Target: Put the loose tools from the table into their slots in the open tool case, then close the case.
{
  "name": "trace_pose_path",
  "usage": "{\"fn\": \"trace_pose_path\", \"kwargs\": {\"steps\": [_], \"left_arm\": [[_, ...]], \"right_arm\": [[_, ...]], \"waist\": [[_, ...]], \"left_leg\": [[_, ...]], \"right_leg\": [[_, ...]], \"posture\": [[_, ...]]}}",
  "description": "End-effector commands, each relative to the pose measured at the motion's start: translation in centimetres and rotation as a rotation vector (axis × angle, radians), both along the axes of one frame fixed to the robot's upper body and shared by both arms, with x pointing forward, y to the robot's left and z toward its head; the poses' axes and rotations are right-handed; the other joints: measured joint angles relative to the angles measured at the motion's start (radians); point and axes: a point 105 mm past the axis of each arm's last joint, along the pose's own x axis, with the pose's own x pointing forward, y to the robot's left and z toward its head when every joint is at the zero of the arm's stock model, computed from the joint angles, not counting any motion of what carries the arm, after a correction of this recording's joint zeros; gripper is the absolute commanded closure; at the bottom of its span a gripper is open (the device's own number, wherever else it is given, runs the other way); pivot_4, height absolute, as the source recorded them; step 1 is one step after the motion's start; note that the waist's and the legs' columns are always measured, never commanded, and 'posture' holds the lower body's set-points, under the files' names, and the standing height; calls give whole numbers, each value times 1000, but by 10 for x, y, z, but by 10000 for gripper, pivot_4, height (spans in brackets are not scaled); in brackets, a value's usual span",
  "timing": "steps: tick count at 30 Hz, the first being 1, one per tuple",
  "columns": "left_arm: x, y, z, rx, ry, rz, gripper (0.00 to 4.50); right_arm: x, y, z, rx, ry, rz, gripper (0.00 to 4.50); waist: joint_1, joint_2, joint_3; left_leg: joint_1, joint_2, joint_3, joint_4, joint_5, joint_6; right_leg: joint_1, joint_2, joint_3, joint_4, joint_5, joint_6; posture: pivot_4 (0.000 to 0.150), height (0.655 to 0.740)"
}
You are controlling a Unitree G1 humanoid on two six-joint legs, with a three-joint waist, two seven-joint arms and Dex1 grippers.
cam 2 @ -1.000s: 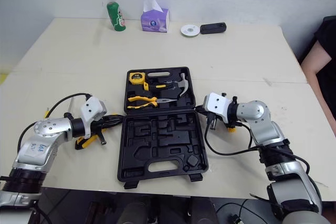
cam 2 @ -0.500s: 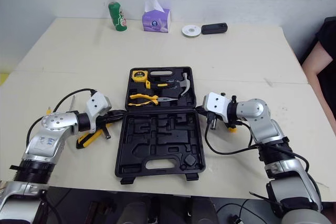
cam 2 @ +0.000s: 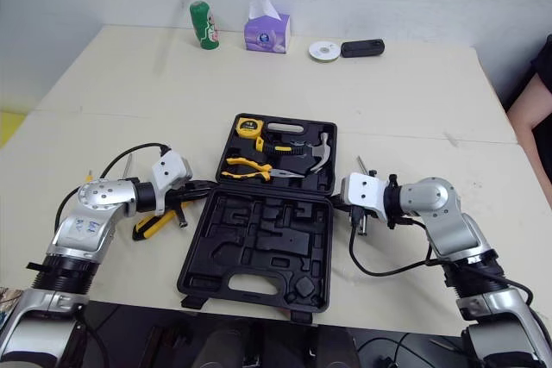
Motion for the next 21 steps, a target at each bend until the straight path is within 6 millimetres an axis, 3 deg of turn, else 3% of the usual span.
{"fn": "trace_pose_path", "kwargs": {"steps": [1,9,13,19,21], "left_arm": [[-12,-19,-1,6,0,-106,44285],[-17,-19,-4,13,25,-132,44285],[-20,-10,-3,54,2,-127,44285],[-38,12,17,57,-54,-169,44285],[-39,25,42,-42,-67,-118,44285]], "right_arm": [[-4,5,16,11,-63,44,45000],[-1,10,18,26,-77,46,45000],[-7,8,21,29,-69,68,45000],[-10,-9,43,16,-118,85,45000],[-14,-19,52,-16,-152,86,45000]], "waist": [[0,0,0],[0,0,0],[-1,0,0],[-6,0,0],[-2,0,0]], "left_leg": [[0,0,0,0,0,0],[0,0,0,0,0,0],[0,0,0,0,0,0],[0,1,0,0,0,0],[0,1,0,0,0,0]], "right_leg": [[0,0,0,0,0,0],[0,0,0,0,0,0],[0,0,0,0,0,0],[0,0,0,-1,0,0],[0,0,0,-2,0,0]], "posture": [[1500,7400],[1500,7400],[1500,7400],[1500,7400],[1500,7400]]}}
